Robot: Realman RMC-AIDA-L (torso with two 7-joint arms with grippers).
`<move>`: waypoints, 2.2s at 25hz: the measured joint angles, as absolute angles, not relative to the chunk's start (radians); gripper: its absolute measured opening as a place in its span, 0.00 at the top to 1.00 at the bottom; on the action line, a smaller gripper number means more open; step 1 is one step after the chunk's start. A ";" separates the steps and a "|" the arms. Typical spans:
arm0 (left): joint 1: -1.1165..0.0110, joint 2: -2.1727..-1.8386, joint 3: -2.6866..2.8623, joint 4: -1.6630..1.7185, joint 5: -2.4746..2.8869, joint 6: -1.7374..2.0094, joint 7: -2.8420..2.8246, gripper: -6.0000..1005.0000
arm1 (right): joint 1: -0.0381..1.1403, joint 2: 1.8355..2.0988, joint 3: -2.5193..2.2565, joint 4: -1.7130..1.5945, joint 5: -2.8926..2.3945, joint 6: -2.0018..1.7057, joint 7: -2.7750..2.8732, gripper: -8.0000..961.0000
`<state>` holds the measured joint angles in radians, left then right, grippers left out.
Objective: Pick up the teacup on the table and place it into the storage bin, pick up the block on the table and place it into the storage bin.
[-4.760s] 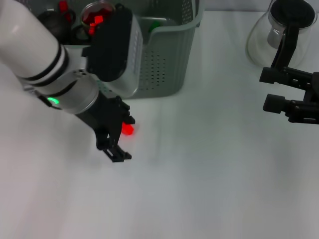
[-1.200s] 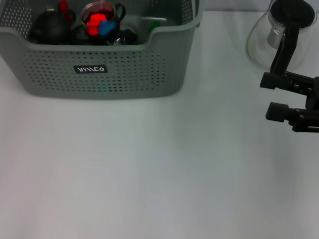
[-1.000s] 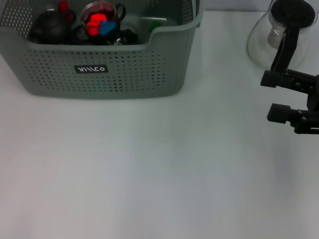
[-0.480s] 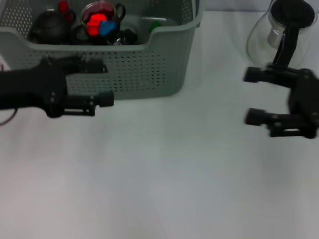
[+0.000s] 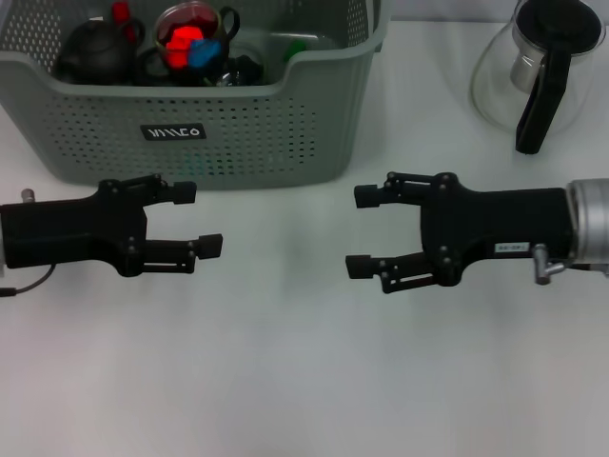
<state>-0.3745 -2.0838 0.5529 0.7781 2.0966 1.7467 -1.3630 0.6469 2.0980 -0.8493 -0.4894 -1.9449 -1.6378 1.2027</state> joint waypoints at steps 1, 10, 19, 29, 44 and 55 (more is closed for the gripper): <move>-0.377 -2.083 0.554 0.770 2.097 1.743 -1.360 0.10 | 0.652 2.098 -0.858 -0.482 -1.945 -1.621 1.203 0.03; -0.380 -2.085 0.562 0.759 2.098 1.720 -1.358 0.10 | 0.672 2.099 -0.889 -0.441 -1.943 -1.496 1.203 0.04; -0.379 -2.086 0.565 0.750 2.100 1.716 -1.356 0.10 | 0.684 2.100 -0.910 -0.424 -1.940 -1.461 1.211 0.04; -0.379 -2.086 0.566 0.747 2.103 1.727 -1.361 0.10 | 0.678 2.100 -0.911 -0.423 -1.940 -1.463 1.213 0.04; -0.379 -2.093 0.566 0.747 2.114 1.732 -1.361 0.10 | 0.672 2.100 -0.911 -0.413 -1.940 -1.461 1.212 0.04; -0.390 -2.094 0.566 0.747 2.109 1.763 -1.356 0.10 | 0.672 2.100 -0.910 -0.411 -1.941 -1.460 1.209 0.04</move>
